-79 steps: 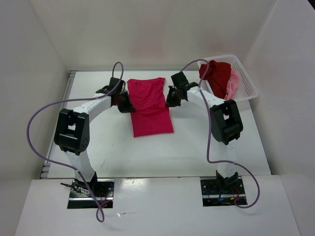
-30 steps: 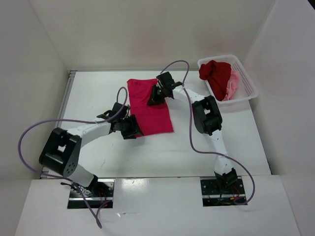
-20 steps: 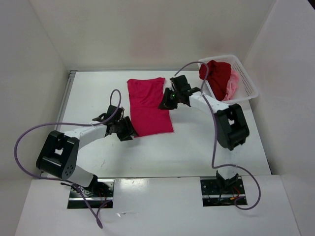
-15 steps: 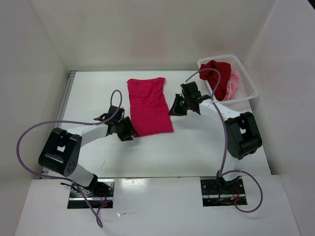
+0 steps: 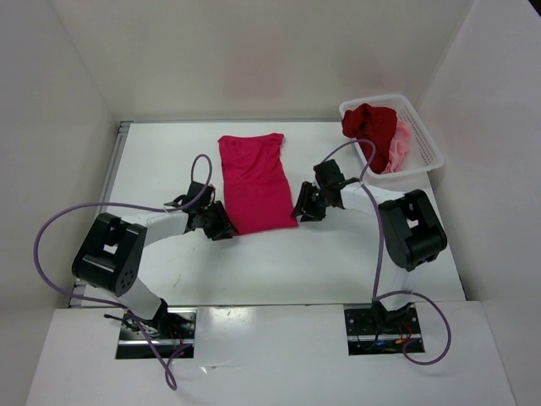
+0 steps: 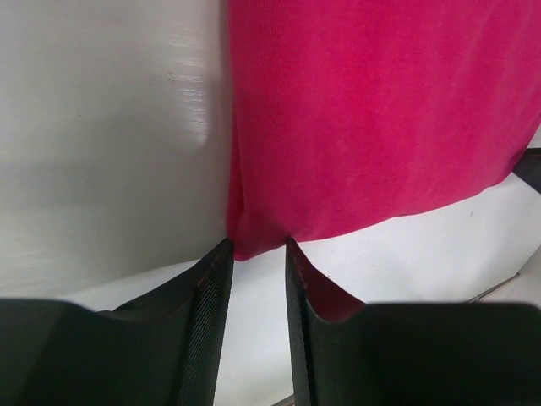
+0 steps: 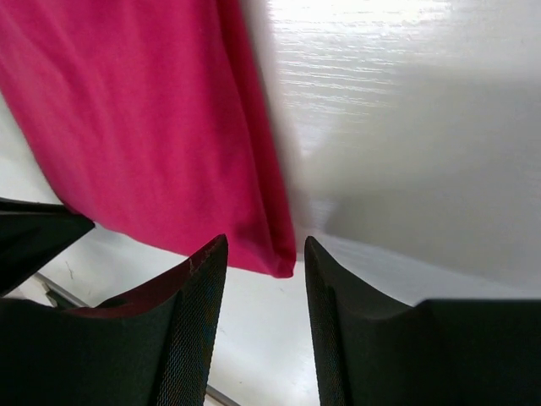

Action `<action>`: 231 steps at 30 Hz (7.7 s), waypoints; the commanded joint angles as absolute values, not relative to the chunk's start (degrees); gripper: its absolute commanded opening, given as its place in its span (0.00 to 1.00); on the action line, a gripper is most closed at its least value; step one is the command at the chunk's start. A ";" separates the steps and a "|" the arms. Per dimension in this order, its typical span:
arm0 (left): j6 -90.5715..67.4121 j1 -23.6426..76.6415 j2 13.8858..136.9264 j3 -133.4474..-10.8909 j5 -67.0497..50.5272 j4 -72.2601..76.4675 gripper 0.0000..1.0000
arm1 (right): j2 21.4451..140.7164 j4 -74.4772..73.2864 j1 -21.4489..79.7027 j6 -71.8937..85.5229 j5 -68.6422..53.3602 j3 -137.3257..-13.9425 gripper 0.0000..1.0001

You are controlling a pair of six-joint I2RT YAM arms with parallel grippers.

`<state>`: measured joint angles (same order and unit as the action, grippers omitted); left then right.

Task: Fold and stack the t-shirts
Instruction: Fold the folded rectangular tshirt in 1/3 of the way, then grab one side of the 2/3 rectangular tshirt with both arms, then fold the long partially folded tshirt into a neat square, then smooth out wrinkles on the folded tshirt, then put the neatly folded tshirt into the corner of the board with the left arm

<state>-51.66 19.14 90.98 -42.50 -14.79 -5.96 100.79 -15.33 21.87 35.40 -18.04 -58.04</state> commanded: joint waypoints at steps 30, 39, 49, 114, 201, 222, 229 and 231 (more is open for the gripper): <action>-38.58 19.42 77.54 -43.15 -20.46 -30.91 0.00 | 81.76 -20.36 23.99 42.63 -20.57 -41.31 0.00; -33.76 16.00 76.19 -65.02 -17.40 -40.10 0.00 | 82.51 -30.67 20.05 35.17 -16.08 -63.70 0.00; -30.24 8.79 102.54 -88.93 -6.69 -30.94 0.00 | 113.34 -28.56 15.83 31.38 -13.90 -97.42 0.00; -40.96 14.16 120.21 -90.17 -12.84 -4.75 0.26 | 125.79 -23.06 22.41 32.08 -23.81 -104.49 0.01; -43.24 -23.91 109.97 -75.95 -4.39 0.18 1.00 | 88.15 -21.45 19.60 28.21 -24.36 -69.34 0.45; -59.78 15.20 74.44 -43.23 -35.07 -3.16 0.49 | 82.79 -3.42 31.54 48.00 -25.25 -65.47 0.21; -50.37 15.05 81.90 -50.36 -39.17 -2.72 0.52 | 84.01 2.89 30.95 55.53 -23.70 -65.30 0.15; -50.88 12.58 81.91 -47.91 -40.69 -0.80 0.36 | 86.47 2.90 28.92 55.47 -23.73 -65.64 0.05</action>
<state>-52.58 15.66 80.42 -48.80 -36.16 -3.75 83.72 -1.96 31.66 51.88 -24.08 -63.22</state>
